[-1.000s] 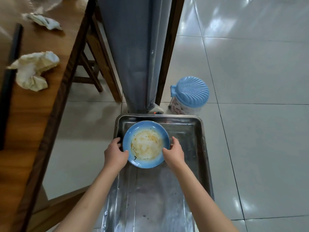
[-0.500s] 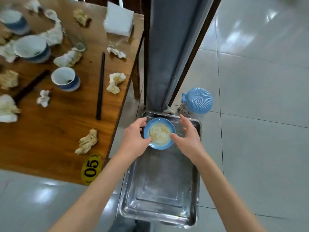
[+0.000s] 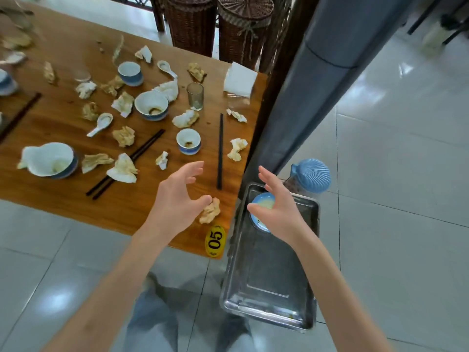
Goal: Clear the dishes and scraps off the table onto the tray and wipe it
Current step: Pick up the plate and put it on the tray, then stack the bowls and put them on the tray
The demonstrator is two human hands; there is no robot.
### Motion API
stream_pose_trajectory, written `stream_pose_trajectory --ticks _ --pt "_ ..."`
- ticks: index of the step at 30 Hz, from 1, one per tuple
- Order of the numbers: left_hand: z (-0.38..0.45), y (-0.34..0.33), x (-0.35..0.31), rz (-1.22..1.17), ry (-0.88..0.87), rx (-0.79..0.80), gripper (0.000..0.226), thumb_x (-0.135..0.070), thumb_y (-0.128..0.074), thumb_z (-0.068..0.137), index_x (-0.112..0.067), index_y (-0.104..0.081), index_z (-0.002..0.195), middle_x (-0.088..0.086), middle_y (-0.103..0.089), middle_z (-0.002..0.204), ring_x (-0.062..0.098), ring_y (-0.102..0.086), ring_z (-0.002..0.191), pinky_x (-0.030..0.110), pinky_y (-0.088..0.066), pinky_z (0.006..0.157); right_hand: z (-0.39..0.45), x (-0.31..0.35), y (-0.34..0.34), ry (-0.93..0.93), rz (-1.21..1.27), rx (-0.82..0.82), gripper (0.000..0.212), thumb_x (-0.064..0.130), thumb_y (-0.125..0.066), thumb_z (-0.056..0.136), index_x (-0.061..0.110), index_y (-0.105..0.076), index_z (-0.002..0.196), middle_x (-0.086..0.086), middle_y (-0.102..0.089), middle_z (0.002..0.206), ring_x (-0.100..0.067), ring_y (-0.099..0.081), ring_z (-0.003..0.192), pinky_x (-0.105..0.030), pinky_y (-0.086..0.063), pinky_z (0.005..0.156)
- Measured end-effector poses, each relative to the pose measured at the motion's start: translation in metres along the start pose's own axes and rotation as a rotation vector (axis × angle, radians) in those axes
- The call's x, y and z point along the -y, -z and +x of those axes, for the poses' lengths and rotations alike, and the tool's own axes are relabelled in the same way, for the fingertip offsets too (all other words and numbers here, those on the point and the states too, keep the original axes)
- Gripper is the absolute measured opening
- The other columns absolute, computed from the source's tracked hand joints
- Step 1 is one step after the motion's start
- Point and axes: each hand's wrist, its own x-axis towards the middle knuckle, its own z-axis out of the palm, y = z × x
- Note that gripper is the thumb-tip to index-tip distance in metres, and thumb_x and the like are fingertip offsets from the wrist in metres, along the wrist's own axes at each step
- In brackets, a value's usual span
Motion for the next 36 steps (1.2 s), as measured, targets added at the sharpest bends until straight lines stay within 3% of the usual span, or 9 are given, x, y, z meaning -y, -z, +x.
stream_pose_trajectory --ticks 3,9,16,27,33,36 --pt "0.008 0.043 0.023 0.017 -0.021 0.030 0.070 -0.022 -0.077 0.075 -0.034 -0.043 0.135 -0.012 -0.053 0.129 0.001 -0.047 0.109 0.019 -0.038 0.086 0.002 0.026 -0.035 0.003 -0.026 -0.016 0.076 0.015 -0.067 0.083 0.034 -0.025 0.144 0.013 -0.034 0.145 -0.002 -0.032 0.125 -0.015 -0.033 0.095" --pt "0.037 0.126 0.068 0.111 -0.059 0.118 0.072 -0.022 -0.078 0.074 -0.036 -0.042 0.135 -0.013 -0.051 0.133 0.003 -0.047 0.114 0.022 -0.043 0.086 0.012 0.073 -0.106 -0.031 -0.012 -0.059 0.075 0.015 -0.066 0.084 0.037 -0.024 0.143 0.015 -0.032 0.144 0.003 -0.029 0.120 -0.012 -0.032 0.091" --pt "0.081 0.182 0.108 0.120 -0.104 0.172 0.070 -0.015 -0.078 0.073 -0.032 -0.047 0.133 -0.010 -0.054 0.130 0.010 -0.050 0.118 0.023 -0.042 0.092 0.052 0.108 -0.155 -0.069 -0.123 -0.067 0.080 0.027 -0.068 0.082 0.043 -0.018 0.143 0.016 -0.027 0.149 -0.007 -0.029 0.135 -0.029 -0.033 0.104" --pt "0.205 0.181 0.147 0.156 -0.098 0.203 0.075 -0.018 -0.081 0.069 -0.032 -0.046 0.134 -0.012 -0.053 0.127 0.008 -0.048 0.118 0.019 -0.038 0.088 0.180 0.119 -0.175 -0.063 -0.209 -0.039 0.089 0.026 -0.075 0.077 0.036 -0.018 0.145 0.010 -0.029 0.150 -0.012 -0.029 0.136 -0.028 -0.033 0.103" --pt "0.280 0.160 0.161 0.291 -0.048 0.257 0.087 -0.024 -0.082 0.067 -0.028 -0.037 0.141 -0.001 -0.047 0.140 0.019 -0.043 0.127 0.035 -0.042 0.101 0.262 0.122 -0.202 -0.020 -0.353 -0.022 0.099 0.029 -0.077 0.073 0.030 -0.012 0.148 0.007 -0.021 0.154 -0.014 -0.020 0.141 -0.039 -0.028 0.112" --pt "0.312 0.149 0.166 0.337 -0.056 0.316 0.103 -0.024 -0.085 0.064 -0.027 -0.024 0.147 0.000 -0.040 0.146 0.021 -0.039 0.131 0.036 -0.038 0.104 0.295 0.120 -0.210 -0.015 -0.420 -0.021 0.108 0.032 -0.080 0.070 0.026 -0.005 0.149 0.005 -0.017 0.155 -0.016 -0.017 0.142 -0.040 -0.025 0.113"
